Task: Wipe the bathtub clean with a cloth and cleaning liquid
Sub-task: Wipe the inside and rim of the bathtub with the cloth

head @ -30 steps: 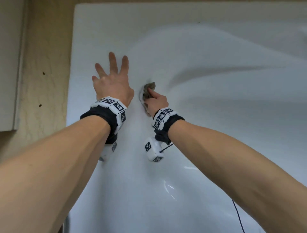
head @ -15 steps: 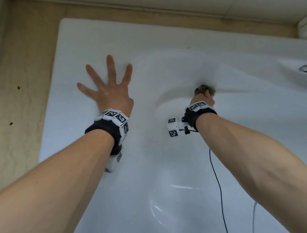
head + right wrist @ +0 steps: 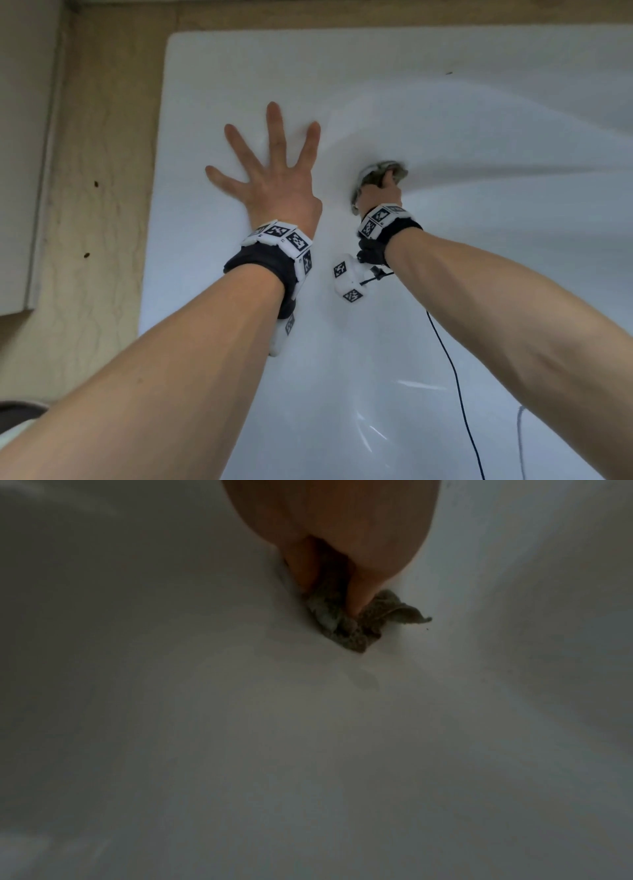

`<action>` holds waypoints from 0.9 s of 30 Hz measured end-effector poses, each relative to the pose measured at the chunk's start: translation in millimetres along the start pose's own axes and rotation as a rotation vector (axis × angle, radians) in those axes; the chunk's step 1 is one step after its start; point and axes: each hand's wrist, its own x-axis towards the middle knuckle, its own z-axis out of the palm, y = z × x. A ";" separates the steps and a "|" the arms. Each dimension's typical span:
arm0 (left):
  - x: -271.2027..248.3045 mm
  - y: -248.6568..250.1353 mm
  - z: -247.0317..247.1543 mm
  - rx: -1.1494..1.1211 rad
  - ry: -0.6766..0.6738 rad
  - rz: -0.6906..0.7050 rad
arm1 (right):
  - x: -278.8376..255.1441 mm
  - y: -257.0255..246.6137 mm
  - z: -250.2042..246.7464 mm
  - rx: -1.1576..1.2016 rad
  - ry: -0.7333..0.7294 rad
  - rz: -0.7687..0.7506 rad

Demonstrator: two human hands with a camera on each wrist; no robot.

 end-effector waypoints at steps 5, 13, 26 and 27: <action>-0.8 1.7 -1.9 0.004 -0.012 0.006 | -4.5 40.9 2.2 -0.031 -0.239 0.055; -6.3 -3.9 -16.1 -0.079 -0.060 0.020 | -101.8 81.4 -42.5 -0.274 -0.577 0.051; -147.1 1.6 -29.6 -0.210 -0.374 0.089 | -323.7 179.6 -121.7 -0.974 -1.148 -0.045; -157.4 1.0 -31.9 -0.225 -0.396 0.079 | -328.5 184.1 -135.4 -1.026 -1.152 -0.063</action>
